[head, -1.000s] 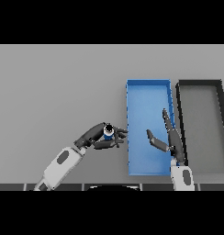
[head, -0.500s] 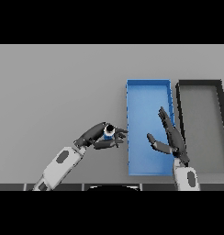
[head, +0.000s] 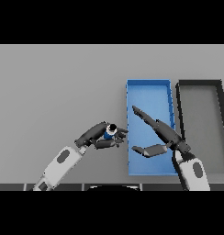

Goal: Pick up the blue pipe and place it into the blue bin.

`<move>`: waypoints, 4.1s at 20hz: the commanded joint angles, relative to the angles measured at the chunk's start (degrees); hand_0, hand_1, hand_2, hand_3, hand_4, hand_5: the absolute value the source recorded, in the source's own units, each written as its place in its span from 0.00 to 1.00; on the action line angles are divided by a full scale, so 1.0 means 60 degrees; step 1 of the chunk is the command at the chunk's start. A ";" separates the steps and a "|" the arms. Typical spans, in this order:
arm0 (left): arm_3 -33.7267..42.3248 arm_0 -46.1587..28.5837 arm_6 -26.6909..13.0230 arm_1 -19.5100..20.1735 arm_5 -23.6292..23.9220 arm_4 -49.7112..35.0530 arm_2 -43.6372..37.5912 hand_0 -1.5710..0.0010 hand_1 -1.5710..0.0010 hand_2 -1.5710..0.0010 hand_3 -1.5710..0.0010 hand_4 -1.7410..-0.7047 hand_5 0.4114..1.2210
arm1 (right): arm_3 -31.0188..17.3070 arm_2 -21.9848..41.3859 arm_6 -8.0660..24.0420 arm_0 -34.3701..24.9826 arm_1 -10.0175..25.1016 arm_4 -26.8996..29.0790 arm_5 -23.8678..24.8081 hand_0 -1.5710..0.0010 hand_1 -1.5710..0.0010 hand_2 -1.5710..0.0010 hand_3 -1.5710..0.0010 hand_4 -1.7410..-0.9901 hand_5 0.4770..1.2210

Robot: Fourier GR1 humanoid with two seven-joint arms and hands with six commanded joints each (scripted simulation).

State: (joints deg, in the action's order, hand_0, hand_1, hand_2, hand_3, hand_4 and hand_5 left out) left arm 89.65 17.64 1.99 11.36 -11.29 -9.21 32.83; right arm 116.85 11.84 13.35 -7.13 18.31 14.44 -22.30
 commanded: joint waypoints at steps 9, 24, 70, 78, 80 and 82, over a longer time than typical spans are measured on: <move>-0.0128 0.0124 0.0326 -0.0107 -0.0160 -0.0035 -0.0013 0.00 0.00 0.00 0.08 0.01 1.00 | -0.0684 0.1212 0.1004 -0.2275 -0.0353 0.0145 -0.0925 1.00 1.00 1.00 1.00 0.63 0.07; -0.0101 0.0413 0.0005 0.0349 -0.0435 0.0593 0.0195 0.37 0.43 0.44 0.53 0.15 1.00 | -0.2985 0.1837 0.1537 -0.4499 -0.1822 0.0093 -0.1592 0.70 0.68 0.68 0.76 0.47 0.08; -0.0110 0.0001 -0.0777 0.0547 -0.0679 0.0613 -0.0103 1.00 1.00 1.00 1.00 0.85 0.11 | -0.2749 0.0065 0.3567 -0.6483 -0.2776 0.3985 0.0446 0.00 0.00 0.00 0.00 0.33 1.00; 0.0061 -0.0123 -0.0839 0.0641 -0.0648 0.0659 -0.0068 1.00 1.00 1.00 1.00 0.85 0.09 | -0.4312 -0.1868 0.2659 -0.8913 -0.1475 0.3350 0.1096 0.00 0.00 0.00 0.00 0.32 1.00; -0.0019 -0.0075 -0.0940 0.0698 -0.0644 0.0707 -0.0109 1.00 1.00 1.00 1.00 0.87 0.09 | -0.5154 -0.2225 0.2483 -0.9017 -0.1141 0.2703 0.1024 0.00 0.00 0.00 0.00 0.32 1.00; 0.0179 -0.0138 -0.0880 0.0712 -0.0540 0.0706 -0.0127 1.00 1.00 1.00 1.00 0.87 0.08 | -0.5709 -0.2658 0.2474 -0.8722 -0.0855 0.2396 0.1044 0.00 0.00 0.00 0.00 0.32 1.00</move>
State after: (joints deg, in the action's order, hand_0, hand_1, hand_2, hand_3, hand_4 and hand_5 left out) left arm 90.73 16.79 -3.19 15.65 -14.53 -4.99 32.05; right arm 82.53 -4.15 28.35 -59.38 13.23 28.67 -16.09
